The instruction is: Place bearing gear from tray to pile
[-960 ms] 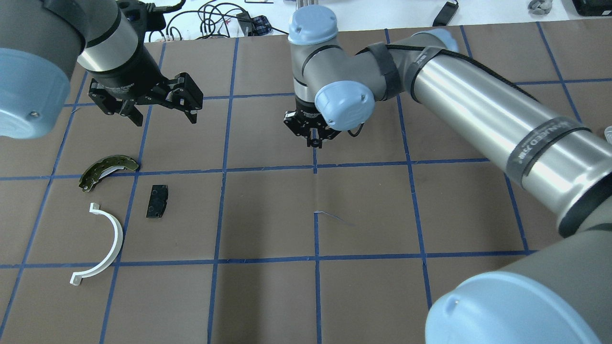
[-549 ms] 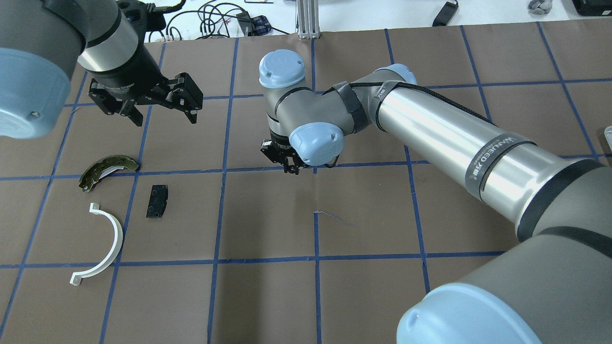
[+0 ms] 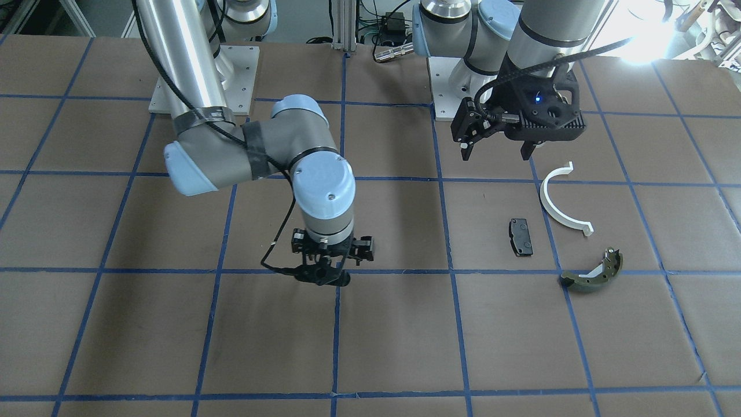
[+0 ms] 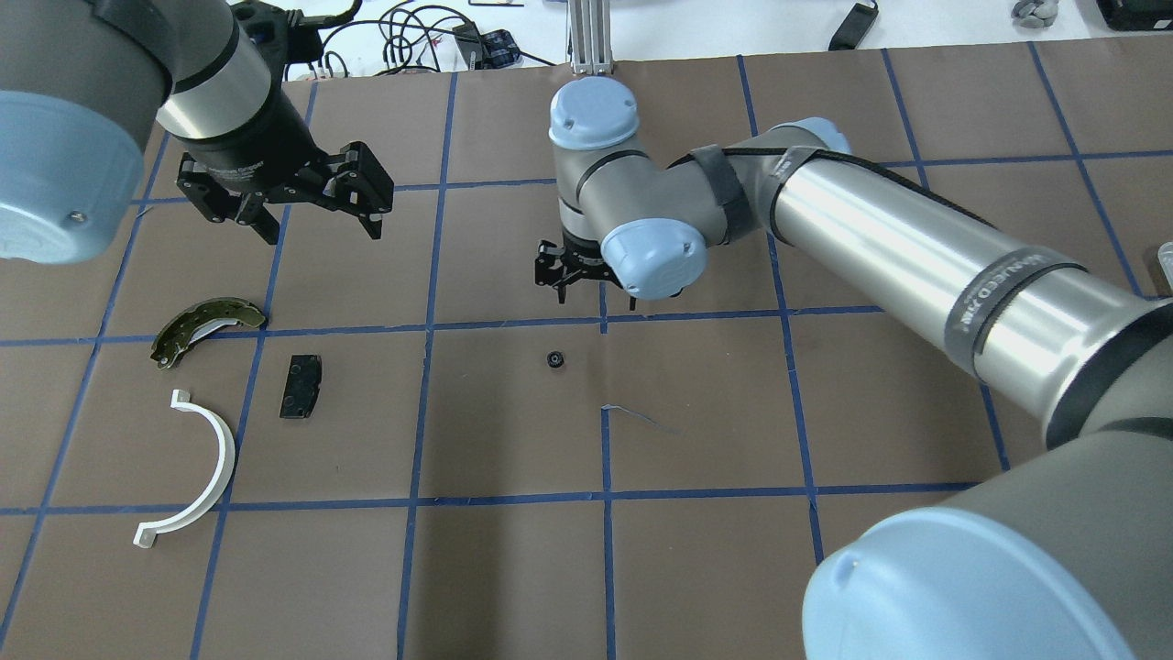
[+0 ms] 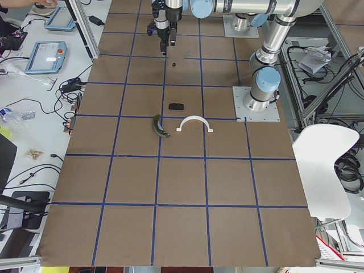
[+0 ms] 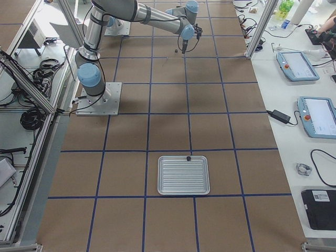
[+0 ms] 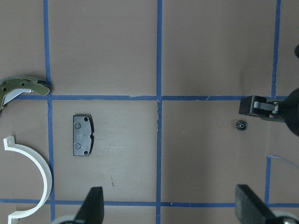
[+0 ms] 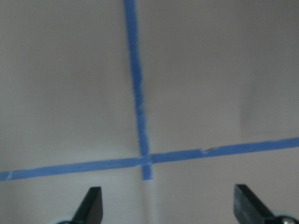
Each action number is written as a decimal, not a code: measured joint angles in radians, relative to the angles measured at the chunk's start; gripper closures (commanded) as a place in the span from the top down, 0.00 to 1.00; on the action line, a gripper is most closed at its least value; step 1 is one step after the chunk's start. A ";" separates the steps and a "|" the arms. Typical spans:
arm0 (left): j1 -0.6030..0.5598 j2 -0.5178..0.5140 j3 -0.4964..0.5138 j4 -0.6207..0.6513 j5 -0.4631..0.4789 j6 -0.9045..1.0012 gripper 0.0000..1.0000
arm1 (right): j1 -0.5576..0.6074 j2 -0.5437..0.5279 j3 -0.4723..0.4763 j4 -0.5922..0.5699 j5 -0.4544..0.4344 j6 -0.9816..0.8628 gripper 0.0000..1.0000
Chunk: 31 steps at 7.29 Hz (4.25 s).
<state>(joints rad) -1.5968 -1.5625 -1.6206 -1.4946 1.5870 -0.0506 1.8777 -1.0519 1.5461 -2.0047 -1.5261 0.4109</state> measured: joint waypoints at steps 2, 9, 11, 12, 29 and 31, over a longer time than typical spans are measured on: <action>-0.029 -0.057 -0.027 0.020 -0.013 -0.033 1.00 | -0.211 -0.078 0.000 0.102 -0.049 -0.306 1.00; -0.260 -0.403 -0.062 0.349 -0.036 -0.185 1.00 | -0.927 -0.149 0.005 0.145 -0.092 -1.166 1.00; -0.284 -0.475 -0.069 0.424 -0.039 -0.203 1.00 | -1.030 -0.069 -0.002 0.043 -0.089 -1.290 1.00; -0.290 -0.495 -0.083 0.441 -0.038 -0.204 1.00 | -1.065 -0.027 -0.012 0.003 -0.084 -1.323 1.00; -0.216 -0.412 -0.207 0.599 -0.027 -0.181 0.00 | -1.144 0.105 -0.044 -0.045 -0.038 -1.383 0.33; -0.093 -0.324 -0.207 0.467 -0.006 -0.086 0.00 | -1.144 0.111 -0.046 -0.045 -0.036 -1.384 0.25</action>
<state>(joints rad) -1.6896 -1.8870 -1.8277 -1.0272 1.5806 -0.1364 0.7337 -0.9405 1.4998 -2.0494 -1.5623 -0.9735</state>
